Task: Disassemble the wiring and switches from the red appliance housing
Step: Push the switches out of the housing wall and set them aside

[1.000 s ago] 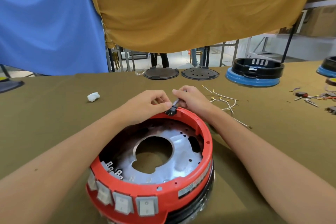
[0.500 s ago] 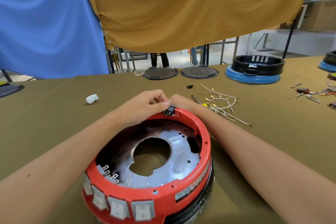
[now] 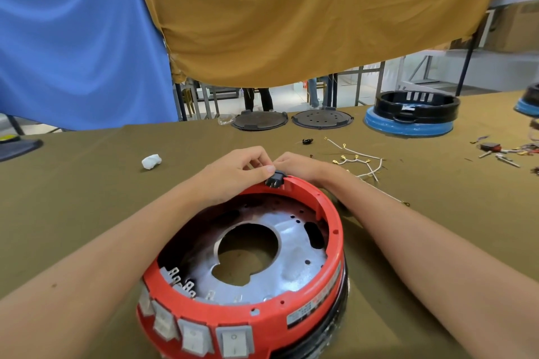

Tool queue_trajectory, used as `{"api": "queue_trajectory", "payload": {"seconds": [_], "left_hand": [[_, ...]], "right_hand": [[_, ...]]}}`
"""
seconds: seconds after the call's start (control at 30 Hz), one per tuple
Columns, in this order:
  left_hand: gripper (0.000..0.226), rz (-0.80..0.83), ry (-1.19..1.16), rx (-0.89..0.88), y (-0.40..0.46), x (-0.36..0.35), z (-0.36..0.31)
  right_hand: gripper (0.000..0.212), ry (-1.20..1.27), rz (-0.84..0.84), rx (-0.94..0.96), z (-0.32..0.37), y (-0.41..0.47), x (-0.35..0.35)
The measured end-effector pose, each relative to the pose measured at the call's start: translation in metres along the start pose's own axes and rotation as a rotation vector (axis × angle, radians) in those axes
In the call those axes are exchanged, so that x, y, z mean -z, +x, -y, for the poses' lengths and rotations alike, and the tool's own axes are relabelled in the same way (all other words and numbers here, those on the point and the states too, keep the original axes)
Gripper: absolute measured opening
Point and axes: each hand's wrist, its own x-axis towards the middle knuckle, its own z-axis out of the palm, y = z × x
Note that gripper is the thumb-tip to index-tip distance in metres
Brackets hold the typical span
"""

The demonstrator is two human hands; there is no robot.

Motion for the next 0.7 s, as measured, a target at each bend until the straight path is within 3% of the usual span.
{"api": "queue_trajectory", "payload": {"seconds": [0.17,0.3,0.43,0.5,0.7], "left_hand": [[0.015,-0.002,-0.025,-0.009,0.001,0.000,0.002],[0.015,-0.003,-0.019,-0.008,0.001,0.000,0.002],[0.012,-0.007,-0.003,-0.014,0.000,0.000,0.001],[0.012,-0.007,-0.001,-0.012,-0.001,-0.001,0.000],[0.015,-0.007,0.002,-0.002,-0.002,0.000,-0.001]], "right_hand": [[0.021,-0.170,0.127,-0.015,0.003,0.005,-0.002],[0.043,-0.134,-0.053,0.069,0.000,-0.004,0.000],[0.043,-0.210,-0.304,0.200,0.001,-0.012,0.007],[0.045,-0.234,-0.351,0.232,0.004,-0.014,0.006],[0.051,-0.098,-0.125,0.105,0.004,-0.009,-0.006]]}}
